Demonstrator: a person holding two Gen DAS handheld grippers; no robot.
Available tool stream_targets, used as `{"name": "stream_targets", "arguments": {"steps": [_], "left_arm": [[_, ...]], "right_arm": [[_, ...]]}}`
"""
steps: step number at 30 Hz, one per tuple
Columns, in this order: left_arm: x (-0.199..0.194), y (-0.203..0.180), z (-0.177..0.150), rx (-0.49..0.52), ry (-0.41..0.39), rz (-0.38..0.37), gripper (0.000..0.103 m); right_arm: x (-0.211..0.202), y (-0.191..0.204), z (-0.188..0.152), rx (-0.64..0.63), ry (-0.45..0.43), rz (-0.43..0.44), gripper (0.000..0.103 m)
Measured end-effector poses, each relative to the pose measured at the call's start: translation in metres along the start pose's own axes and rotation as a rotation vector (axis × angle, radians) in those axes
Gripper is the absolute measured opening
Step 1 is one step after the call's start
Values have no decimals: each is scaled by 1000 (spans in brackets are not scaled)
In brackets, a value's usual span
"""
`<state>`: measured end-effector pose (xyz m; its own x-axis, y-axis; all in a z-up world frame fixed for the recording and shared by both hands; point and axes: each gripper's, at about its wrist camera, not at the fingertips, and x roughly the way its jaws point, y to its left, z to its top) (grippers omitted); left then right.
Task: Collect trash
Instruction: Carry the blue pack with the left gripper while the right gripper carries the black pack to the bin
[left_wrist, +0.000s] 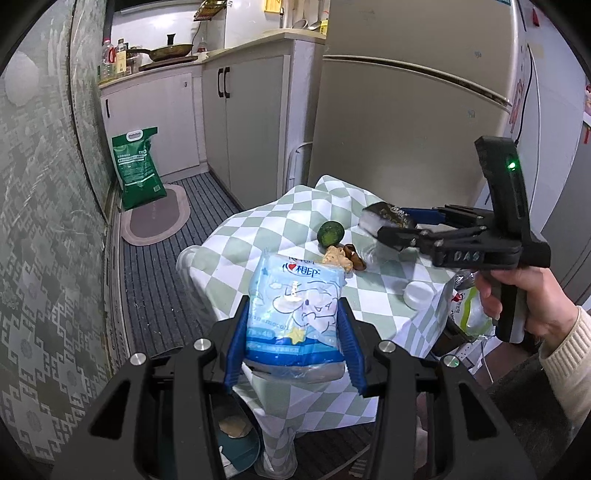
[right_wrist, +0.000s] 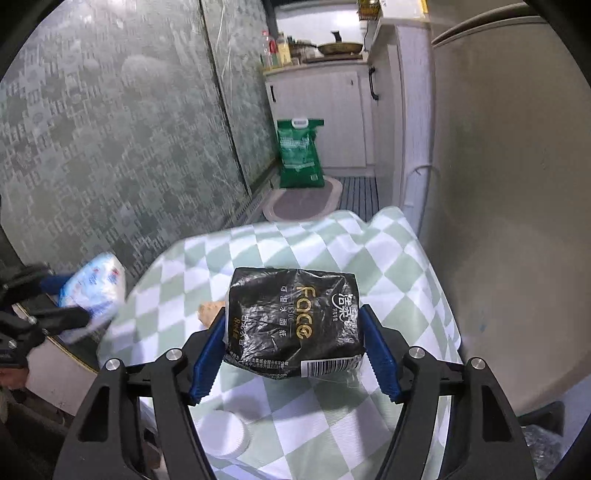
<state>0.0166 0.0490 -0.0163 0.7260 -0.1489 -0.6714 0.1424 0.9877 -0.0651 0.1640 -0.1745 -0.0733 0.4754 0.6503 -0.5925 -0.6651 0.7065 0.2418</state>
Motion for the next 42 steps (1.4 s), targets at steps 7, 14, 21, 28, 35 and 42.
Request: {"name": "stream_targets", "arguments": {"steps": [7,14,21,28,35,42], "left_arm": [[-18,12,-2,-59,-45,34,48],[-35,43,-8,-174,-70,140,48],[-39,60,-19,-203,-48,183,48],[-42,74,-27,-235,-40,203,48],[-45,98,-45,-301,-8,242,48],[-45,120,-65,-351,42,284,47]], "right_arm": [[-20,-3,5,34,-72,58,70],[-24,11,19,39,-108,138,70],[-33,14,30,51,-157,154,69],[-23,32,34,35,-135,192,69],[-3,78,32,-48,-75,250,68],[14,126,25,-136,-14,300,68]]}}
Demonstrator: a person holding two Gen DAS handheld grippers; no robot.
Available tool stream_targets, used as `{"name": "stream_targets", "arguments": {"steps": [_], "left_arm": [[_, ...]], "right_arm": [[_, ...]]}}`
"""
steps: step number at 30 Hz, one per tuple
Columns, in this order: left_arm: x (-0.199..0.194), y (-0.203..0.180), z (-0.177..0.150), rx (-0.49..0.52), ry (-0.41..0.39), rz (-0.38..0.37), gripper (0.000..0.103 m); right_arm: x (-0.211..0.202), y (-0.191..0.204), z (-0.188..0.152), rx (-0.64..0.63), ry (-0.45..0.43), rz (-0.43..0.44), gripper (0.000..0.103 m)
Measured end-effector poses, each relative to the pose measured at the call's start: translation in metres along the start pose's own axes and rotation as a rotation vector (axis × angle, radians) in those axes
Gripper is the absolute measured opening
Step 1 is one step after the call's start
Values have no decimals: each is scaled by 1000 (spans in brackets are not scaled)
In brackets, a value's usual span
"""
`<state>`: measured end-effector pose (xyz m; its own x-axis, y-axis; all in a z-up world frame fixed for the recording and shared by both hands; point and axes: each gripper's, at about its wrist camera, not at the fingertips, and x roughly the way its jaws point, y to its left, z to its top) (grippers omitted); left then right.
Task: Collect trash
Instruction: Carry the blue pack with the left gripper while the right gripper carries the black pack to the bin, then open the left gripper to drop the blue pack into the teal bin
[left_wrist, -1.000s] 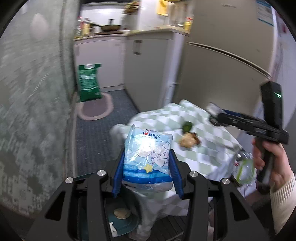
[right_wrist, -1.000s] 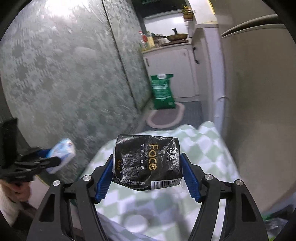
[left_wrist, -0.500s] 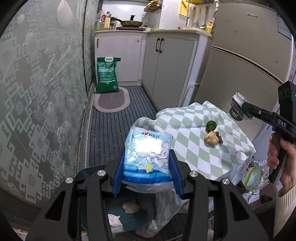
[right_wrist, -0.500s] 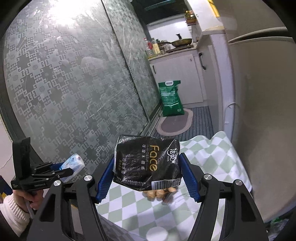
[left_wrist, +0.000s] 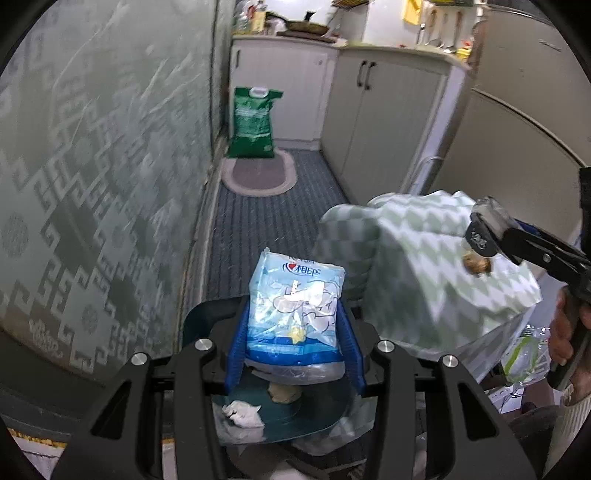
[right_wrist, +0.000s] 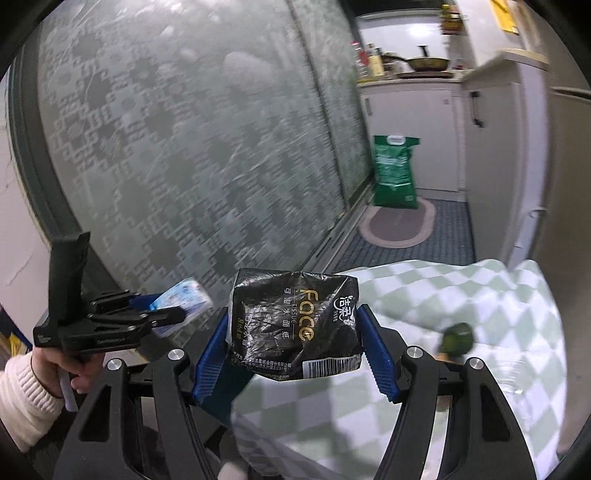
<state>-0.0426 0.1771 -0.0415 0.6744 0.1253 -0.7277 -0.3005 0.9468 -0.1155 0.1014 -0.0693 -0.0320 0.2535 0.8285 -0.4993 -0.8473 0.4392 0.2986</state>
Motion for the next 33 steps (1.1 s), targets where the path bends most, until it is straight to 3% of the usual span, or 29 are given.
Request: {"name": "stream_targets", "arguments": {"steps": [8,16,20,24,26,33], "left_arm": [[25,26,-14,-61,129,76,44],[50,45,-35,-112,259,99,37],[63,57,-43,-132,309,105,39],[65,66,-43,-142,305,147,45],[61,70,-40,-145,286,162,54],[42,72,-26,-170,193,142,53]], "right_arm": [[38,51,-1,-102,80,56,68],[77,84,-9,-205,189,48,68],[97,97,-15,-260,244,17,68],[111,104,-20,-282,279,-1,68],[115,106,-22,-291,288,-4,68],[128,112,-28,-308,317,3,68]]}}
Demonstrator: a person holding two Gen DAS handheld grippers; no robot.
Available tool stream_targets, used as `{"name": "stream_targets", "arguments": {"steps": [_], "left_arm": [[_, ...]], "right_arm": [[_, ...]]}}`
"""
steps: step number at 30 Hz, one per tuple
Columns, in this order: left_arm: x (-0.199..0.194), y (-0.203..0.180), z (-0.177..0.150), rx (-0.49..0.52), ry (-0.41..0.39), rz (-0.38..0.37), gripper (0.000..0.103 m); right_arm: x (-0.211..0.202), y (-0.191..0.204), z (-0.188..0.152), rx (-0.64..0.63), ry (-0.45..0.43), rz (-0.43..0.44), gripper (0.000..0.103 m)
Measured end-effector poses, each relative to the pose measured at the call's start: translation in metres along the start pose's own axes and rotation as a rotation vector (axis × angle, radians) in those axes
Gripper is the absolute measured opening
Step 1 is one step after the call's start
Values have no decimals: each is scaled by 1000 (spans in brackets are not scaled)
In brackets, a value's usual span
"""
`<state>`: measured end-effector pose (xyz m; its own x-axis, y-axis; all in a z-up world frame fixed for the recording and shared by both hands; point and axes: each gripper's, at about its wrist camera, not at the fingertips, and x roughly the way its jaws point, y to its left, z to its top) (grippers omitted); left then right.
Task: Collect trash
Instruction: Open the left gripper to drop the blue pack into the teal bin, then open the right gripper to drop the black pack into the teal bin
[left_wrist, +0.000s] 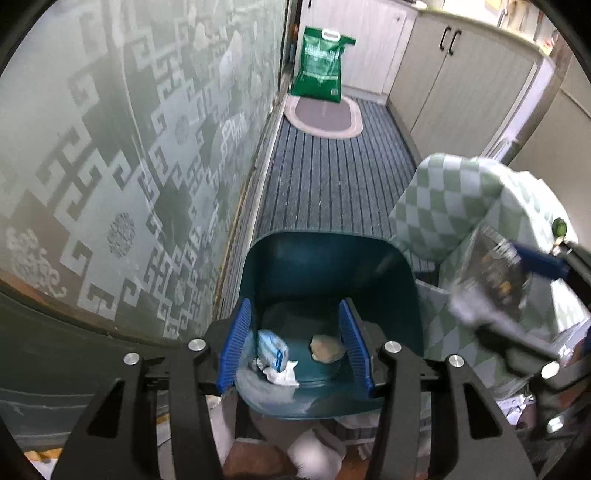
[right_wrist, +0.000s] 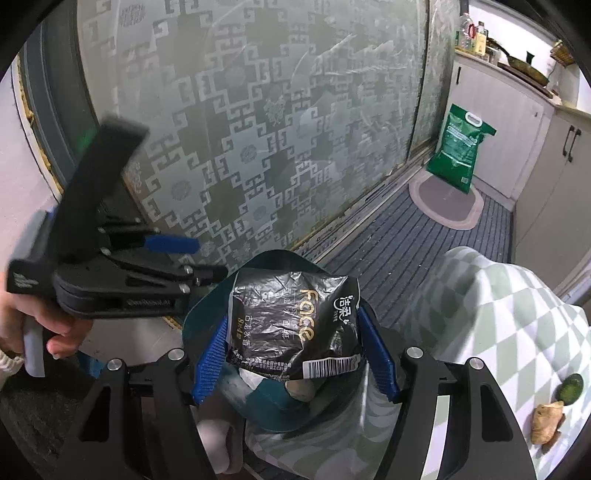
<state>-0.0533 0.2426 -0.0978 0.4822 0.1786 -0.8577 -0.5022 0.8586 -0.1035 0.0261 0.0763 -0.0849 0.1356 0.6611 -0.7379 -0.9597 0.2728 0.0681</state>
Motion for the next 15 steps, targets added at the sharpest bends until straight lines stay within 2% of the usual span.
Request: {"name": "stream_targets", "arguments": {"steps": [6,8,10,12,14,15], "left_arm": [[-30,1,8,-22,-132,1,54],[-42,0,11,-34,-184,-9,61],[-51,0,14,-44,-220,-10,64],[-60,-2,16,-52,-252,-19,64],[-68,-5,19,-59,-280,-37,66],[-71,-7,19,-56,-290,-36,68]], "right_arm": [[10,5,0,-7,14,23,68],[12,6,0,-3,11,40,69],[15,6,-1,4,13,58,69],[17,7,-2,11,13,68,73],[20,7,-3,18,14,78,82],[21,7,-3,22,13,85,83]]}}
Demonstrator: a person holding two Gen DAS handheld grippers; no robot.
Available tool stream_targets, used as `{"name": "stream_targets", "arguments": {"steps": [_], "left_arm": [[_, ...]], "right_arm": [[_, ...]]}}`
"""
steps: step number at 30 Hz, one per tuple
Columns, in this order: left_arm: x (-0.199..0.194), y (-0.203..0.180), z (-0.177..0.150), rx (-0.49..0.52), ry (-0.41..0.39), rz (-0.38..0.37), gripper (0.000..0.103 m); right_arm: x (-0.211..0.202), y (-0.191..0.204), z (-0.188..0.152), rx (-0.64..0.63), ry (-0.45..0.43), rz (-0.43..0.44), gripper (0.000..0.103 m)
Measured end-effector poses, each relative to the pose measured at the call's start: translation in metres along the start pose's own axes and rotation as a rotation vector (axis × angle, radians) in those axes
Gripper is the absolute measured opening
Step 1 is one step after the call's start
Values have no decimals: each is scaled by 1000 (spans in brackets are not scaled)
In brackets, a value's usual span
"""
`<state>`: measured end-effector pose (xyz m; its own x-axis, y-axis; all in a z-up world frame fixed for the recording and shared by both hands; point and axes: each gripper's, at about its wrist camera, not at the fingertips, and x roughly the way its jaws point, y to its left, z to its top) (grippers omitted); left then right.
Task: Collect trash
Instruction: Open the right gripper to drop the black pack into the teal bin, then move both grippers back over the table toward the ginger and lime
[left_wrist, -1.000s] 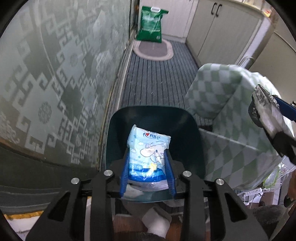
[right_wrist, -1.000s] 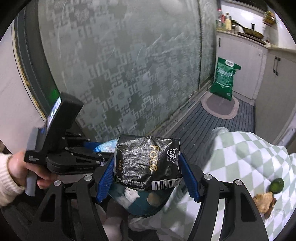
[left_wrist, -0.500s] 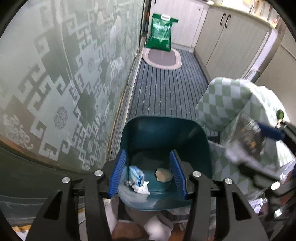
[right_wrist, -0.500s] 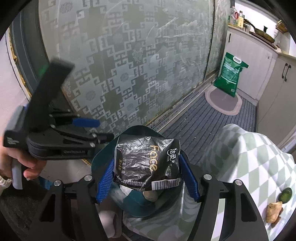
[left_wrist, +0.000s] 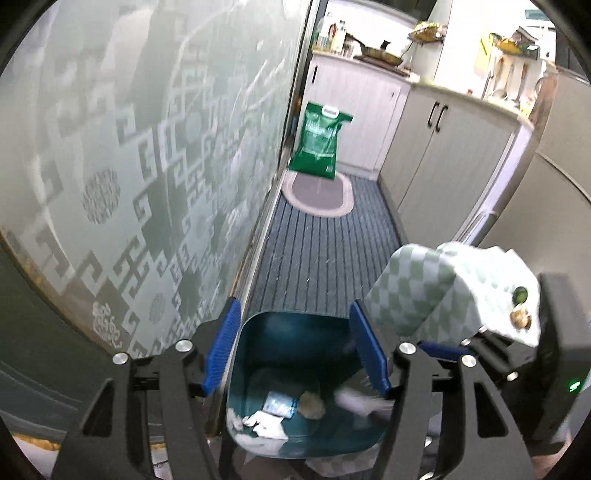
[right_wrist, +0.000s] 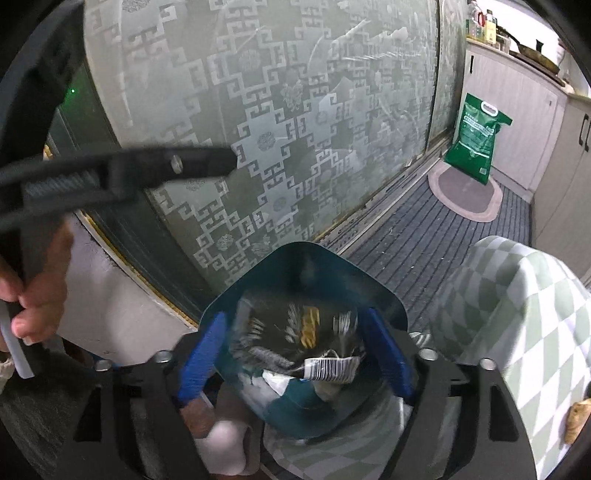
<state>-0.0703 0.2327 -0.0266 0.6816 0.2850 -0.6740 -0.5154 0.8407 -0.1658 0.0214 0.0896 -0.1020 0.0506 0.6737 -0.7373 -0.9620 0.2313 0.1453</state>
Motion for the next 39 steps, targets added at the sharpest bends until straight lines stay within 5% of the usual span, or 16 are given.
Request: {"name": "stream_targets", "arguments": {"steps": [13,31,39], "left_arm": [[-72,-49,14,22,-284,-125,79],[-76,-136,1,171,-317,-268,82],[-47,-192,-27,275,-209,-328,82]], "right_arm": [[-54,-16,2,81,-200,44,83],[-159,-133,-71,275,-304,-193,82],[-193,-184,-115,391,-321,-278,74]]}}
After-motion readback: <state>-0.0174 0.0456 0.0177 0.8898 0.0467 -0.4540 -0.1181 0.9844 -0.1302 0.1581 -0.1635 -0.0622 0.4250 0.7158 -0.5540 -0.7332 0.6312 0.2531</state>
